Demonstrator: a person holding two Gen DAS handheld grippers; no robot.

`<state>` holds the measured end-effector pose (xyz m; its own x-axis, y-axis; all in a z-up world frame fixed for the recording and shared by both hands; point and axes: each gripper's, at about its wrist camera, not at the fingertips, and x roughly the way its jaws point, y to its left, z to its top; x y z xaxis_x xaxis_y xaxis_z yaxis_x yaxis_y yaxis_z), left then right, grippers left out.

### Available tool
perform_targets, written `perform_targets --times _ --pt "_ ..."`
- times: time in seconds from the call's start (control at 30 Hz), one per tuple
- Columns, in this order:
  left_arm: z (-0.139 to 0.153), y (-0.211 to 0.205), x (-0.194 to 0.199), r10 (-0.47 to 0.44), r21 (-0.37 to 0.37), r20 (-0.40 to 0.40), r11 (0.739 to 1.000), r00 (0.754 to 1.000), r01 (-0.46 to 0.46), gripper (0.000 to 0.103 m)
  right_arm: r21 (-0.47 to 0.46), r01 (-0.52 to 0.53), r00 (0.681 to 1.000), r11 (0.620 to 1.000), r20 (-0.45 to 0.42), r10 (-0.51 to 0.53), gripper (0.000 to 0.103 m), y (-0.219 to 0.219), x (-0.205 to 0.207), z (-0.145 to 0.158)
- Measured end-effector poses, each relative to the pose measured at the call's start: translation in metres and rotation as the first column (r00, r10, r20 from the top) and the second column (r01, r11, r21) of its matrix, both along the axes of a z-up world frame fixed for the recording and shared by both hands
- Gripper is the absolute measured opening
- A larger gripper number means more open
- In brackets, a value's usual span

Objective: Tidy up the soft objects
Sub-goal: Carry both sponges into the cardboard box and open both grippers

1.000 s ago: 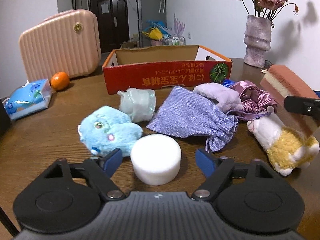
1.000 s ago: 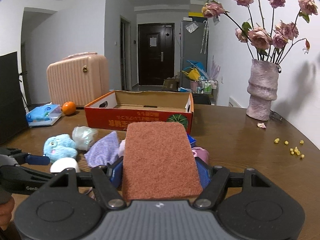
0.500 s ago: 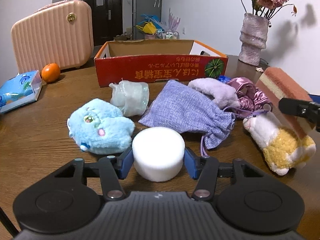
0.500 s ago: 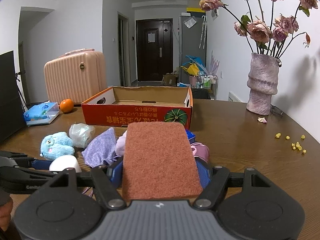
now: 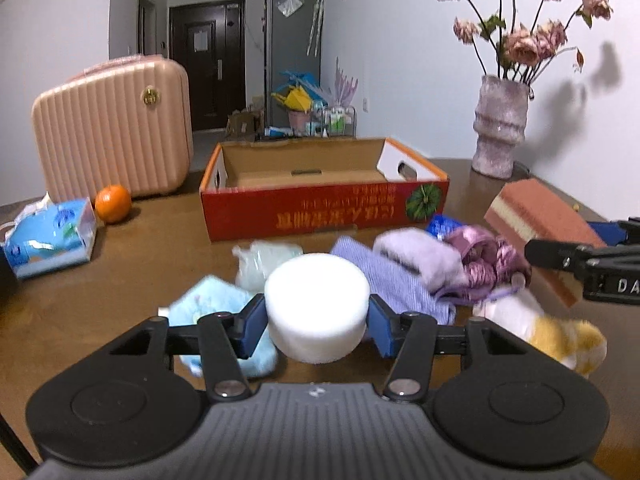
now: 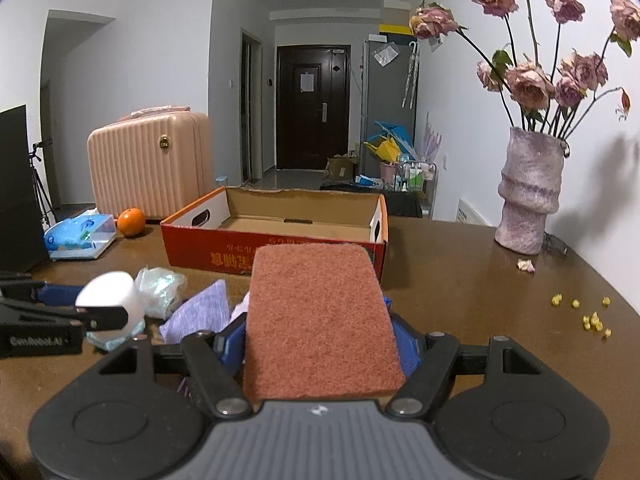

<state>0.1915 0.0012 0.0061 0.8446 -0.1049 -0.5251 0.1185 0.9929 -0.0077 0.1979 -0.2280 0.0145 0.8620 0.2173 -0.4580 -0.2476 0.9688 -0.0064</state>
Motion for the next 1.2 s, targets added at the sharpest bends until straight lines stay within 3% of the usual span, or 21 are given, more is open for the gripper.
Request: perform_targets --times 0.6,1.2 --pt "0.053 -0.006 0.058 0.023 0.010 0.093 1.000 0.995 -0.025 0.055 -0.013 -0.009 1.000 1.000 0.024 0.009 0.071 0.014 0.071 0.034" --pt "0.064 -0.003 0.153 0.126 -0.011 0.055 0.992 0.991 -0.125 0.055 0.001 0.011 0.999 1.000 -0.051 -0.011 0.071 0.046 0.174 0.040"
